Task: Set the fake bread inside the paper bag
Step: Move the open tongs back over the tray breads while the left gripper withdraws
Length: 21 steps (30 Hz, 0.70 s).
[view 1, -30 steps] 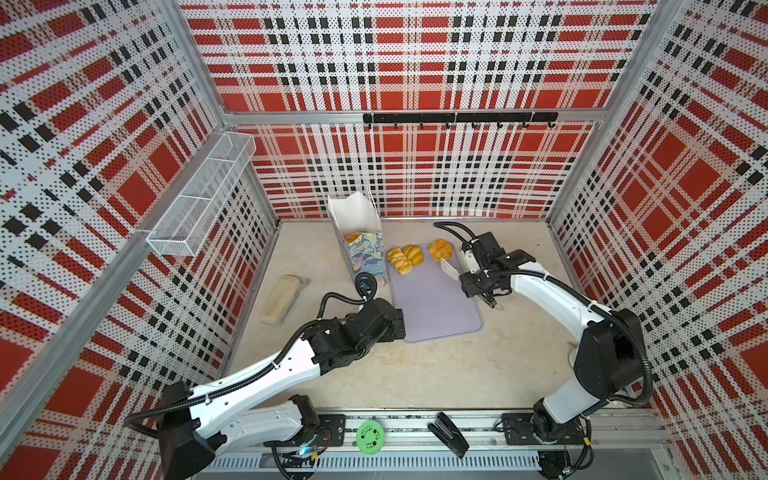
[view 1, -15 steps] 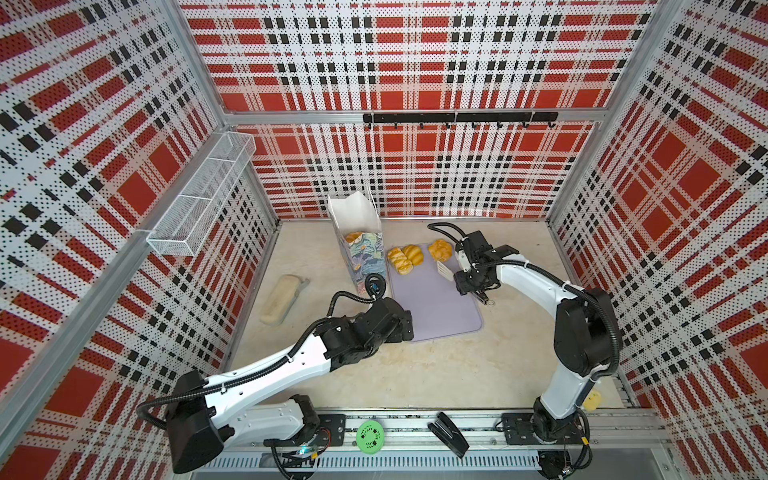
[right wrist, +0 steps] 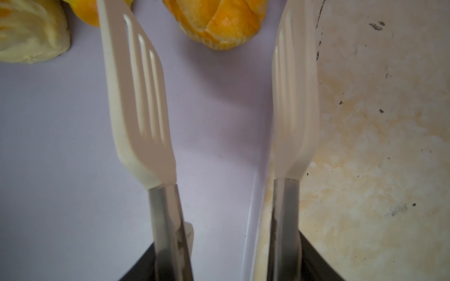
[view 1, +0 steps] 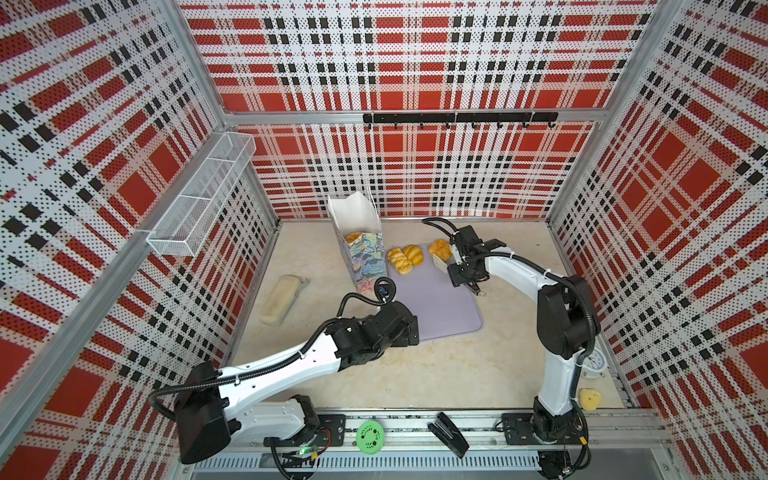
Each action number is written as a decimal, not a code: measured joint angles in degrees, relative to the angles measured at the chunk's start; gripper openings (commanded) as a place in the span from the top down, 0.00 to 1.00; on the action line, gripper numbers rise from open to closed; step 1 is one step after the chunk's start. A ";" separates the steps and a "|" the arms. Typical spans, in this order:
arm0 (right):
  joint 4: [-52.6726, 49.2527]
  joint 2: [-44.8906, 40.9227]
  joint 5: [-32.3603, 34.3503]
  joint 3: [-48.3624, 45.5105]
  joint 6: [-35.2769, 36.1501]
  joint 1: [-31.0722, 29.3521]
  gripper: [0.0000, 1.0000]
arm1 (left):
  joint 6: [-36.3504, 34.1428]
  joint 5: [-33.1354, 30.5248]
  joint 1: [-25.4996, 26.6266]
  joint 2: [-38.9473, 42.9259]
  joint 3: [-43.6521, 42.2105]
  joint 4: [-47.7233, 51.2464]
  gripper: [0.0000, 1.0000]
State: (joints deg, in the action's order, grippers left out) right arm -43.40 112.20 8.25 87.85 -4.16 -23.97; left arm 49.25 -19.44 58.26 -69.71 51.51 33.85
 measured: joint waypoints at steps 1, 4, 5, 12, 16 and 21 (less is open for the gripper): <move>-0.02 0.55 0.15 0.50 -0.13 0.00 0.35 | 0.02 0.00 0.11 -0.33 0.07 0.00 0.01; 0.22 1.60 0.76 1.33 -0.46 0.00 0.35 | 0.02 0.00 0.42 -0.92 0.28 -0.02 0.01; 0.31 1.86 0.92 1.55 -0.59 0.00 0.34 | 0.02 0.00 0.46 -0.96 0.31 -0.04 0.01; 0.42 3.82 1.29 3.82 -1.68 0.00 0.33 | 0.02 0.00 0.63 -1.27 0.33 -0.02 0.01; 0.39 5.60 1.22 5.95 -1.86 0.00 0.32 | 0.02 -0.02 0.66 -1.27 0.33 -0.02 0.01; -0.26 8.20 1.31 8.98 -1.84 0.00 0.31 | 0.02 -0.02 0.66 -1.27 0.33 -0.04 0.01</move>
State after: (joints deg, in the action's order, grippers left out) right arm -43.66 120.40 9.56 96.84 -6.00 -23.97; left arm 49.28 -19.46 58.92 -70.98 51.83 33.80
